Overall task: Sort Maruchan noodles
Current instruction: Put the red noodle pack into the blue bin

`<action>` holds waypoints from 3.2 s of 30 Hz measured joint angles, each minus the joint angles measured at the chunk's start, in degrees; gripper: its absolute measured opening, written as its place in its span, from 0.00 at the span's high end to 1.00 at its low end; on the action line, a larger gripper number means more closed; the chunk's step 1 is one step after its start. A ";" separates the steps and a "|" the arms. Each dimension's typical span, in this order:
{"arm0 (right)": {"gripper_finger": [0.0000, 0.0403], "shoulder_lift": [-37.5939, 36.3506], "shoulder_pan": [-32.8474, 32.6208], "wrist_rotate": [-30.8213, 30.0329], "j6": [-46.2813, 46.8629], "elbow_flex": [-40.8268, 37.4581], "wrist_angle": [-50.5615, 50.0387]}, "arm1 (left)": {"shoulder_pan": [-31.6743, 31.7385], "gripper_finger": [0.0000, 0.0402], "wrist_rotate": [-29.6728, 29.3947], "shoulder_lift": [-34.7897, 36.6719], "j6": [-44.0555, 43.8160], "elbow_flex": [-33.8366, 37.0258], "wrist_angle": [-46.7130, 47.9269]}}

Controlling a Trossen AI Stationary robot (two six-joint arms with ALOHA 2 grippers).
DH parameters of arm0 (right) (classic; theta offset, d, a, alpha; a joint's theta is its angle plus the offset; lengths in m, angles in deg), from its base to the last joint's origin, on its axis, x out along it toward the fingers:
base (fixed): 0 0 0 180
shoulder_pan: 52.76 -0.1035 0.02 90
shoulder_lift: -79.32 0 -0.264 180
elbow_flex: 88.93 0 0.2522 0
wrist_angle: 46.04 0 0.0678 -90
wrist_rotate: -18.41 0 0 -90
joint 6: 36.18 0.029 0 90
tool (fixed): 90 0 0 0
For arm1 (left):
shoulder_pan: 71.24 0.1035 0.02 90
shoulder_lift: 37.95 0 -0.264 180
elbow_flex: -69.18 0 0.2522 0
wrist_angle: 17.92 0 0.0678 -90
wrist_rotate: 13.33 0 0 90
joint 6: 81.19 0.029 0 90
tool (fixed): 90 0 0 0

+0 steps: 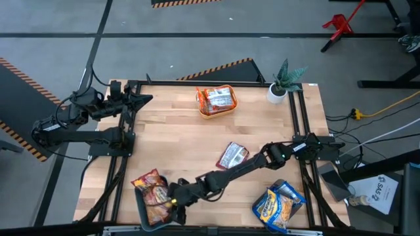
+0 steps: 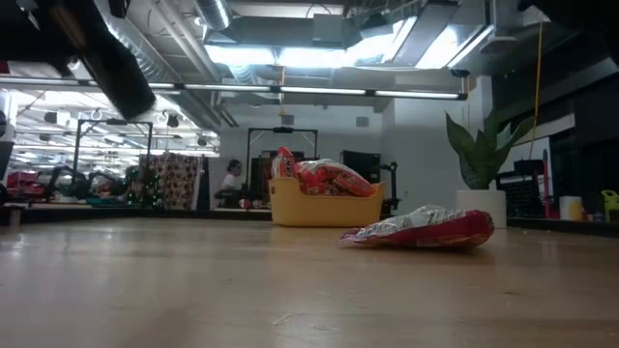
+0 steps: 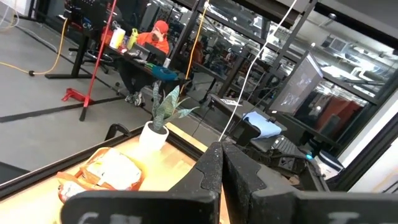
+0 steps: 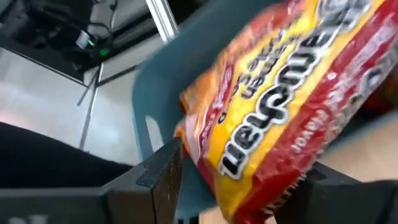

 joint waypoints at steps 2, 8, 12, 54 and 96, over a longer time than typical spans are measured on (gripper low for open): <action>0.53 -0.07 0.12 -0.37 -2.16 0.69 0.38 | 0.00 1.00 0.00 0.00 0.00 0.00 0.00; 0.53 -0.04 0.39 0.13 -6.83 0.66 -1.71 | 0.00 1.00 -0.17 0.00 0.00 0.00 0.02; 0.53 -0.08 0.39 0.15 -8.27 0.59 -8.57 | 0.00 1.00 -0.17 -0.02 0.02 0.02 0.00; 0.53 -7.88 -0.45 -19.72 -11.11 0.68 -18.73 | 0.00 1.00 0.75 -0.02 -0.94 0.04 0.52; 0.74 -2.01 1.33 -2.12 -17.40 0.63 -8.88 | -0.02 1.00 5.57 -1.06 -2.52 0.00 12.99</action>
